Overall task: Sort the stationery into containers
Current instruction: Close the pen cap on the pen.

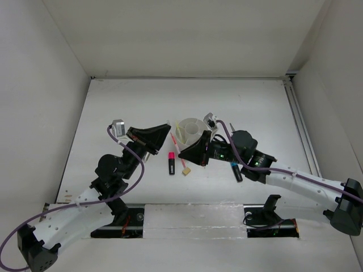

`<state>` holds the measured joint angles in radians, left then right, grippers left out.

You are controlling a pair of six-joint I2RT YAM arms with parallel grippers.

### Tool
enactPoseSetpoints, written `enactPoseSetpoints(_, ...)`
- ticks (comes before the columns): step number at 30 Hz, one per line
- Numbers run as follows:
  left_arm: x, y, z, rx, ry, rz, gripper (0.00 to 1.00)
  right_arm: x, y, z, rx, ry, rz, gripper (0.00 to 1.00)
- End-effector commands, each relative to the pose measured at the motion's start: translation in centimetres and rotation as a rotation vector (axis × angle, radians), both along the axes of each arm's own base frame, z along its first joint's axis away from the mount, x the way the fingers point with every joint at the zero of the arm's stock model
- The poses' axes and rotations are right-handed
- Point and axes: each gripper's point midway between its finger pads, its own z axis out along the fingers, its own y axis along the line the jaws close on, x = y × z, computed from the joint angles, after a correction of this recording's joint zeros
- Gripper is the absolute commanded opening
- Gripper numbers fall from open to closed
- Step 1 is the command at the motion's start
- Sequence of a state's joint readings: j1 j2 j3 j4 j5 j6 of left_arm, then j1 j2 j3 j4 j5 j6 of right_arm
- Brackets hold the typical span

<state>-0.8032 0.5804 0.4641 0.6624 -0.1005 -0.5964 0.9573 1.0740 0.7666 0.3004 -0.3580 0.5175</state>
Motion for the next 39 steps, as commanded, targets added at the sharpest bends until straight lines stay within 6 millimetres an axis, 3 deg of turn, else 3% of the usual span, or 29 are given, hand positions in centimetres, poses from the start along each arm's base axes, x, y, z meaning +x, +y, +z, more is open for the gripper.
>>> enactPoseSetpoints(1, -0.5, -0.2, 0.8, -0.031, -0.034, -0.024, 0.0, 0.1, 0.3, 4.1, 0.099, -0.065, -0.007, 0.0)
enactPoseSetpoints(27, -0.9, -0.5, 0.3, -0.042, -0.05, -0.054, 0.0, 1.7, 0.0, 5.5, 0.144, -0.023, -0.106, 0.0)
enactPoseSetpoints(39, -0.5, 0.5, 1.1, -0.061, -0.048, -0.002, 0.0, 1.5, 0.6, 3.0, 0.093, 0.007, -0.078, 0.0)
